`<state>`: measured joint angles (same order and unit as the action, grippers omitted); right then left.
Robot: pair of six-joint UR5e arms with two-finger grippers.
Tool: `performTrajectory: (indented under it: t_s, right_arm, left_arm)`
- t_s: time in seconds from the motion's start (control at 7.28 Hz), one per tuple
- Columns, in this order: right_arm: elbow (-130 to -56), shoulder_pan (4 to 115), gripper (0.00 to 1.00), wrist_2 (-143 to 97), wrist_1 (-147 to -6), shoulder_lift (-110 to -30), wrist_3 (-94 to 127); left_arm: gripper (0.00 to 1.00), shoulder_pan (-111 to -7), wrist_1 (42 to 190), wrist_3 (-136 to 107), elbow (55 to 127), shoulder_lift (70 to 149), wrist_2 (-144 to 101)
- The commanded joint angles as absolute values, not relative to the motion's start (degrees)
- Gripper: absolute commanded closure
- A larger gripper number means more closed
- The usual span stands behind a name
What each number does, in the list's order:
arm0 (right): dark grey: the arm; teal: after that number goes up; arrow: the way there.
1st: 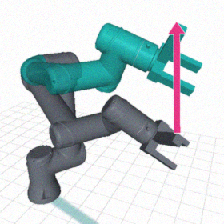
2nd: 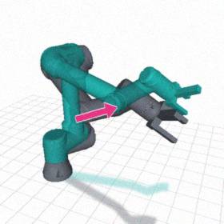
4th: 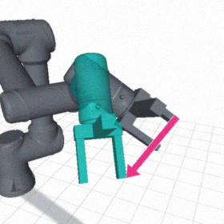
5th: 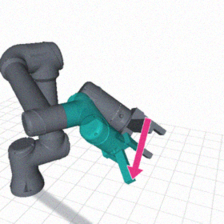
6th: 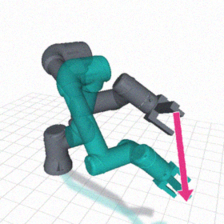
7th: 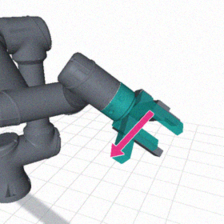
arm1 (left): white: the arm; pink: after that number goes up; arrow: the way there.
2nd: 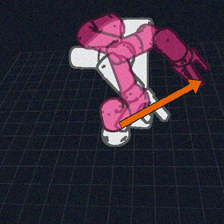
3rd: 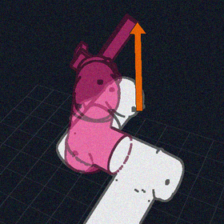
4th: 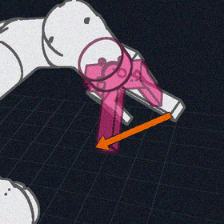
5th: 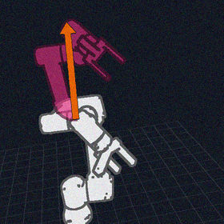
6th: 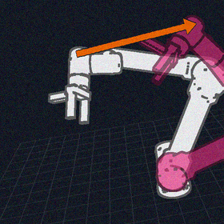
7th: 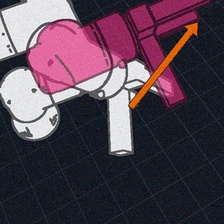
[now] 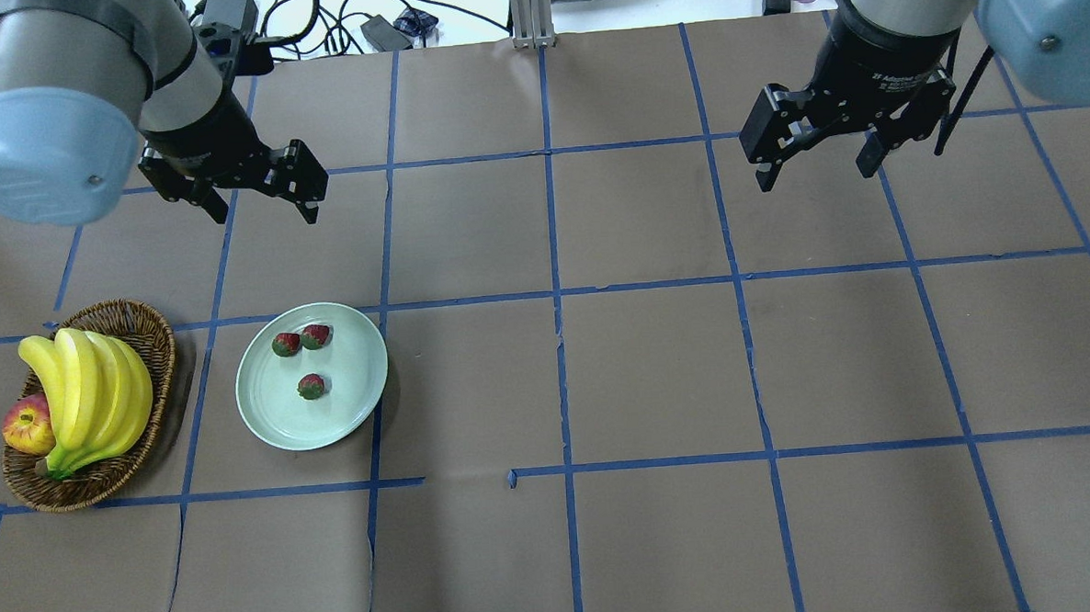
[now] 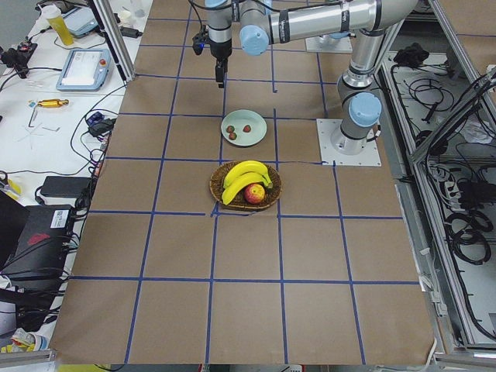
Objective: Collect all strawberries into plate
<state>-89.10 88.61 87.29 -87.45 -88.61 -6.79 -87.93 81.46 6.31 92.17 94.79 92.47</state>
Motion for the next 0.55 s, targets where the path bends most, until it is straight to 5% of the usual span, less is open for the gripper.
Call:
performTrajectory:
  t_s: [0.0, 0.41]
  right_arm:
    - [-88.9, 88.6, 0.00, 87.7, -87.5, -88.6, -6.9]
    - [-88.2, 88.5, 0.00, 88.9, -88.8, -88.3, -7.6]
  left_arm:
    - [0.00, -90.4, 83.2, 5.5, 91.3, 90.9, 92.7]
    - [0.00, -94.7, 72.2, -4.9, 96.0, 91.3, 91.7]
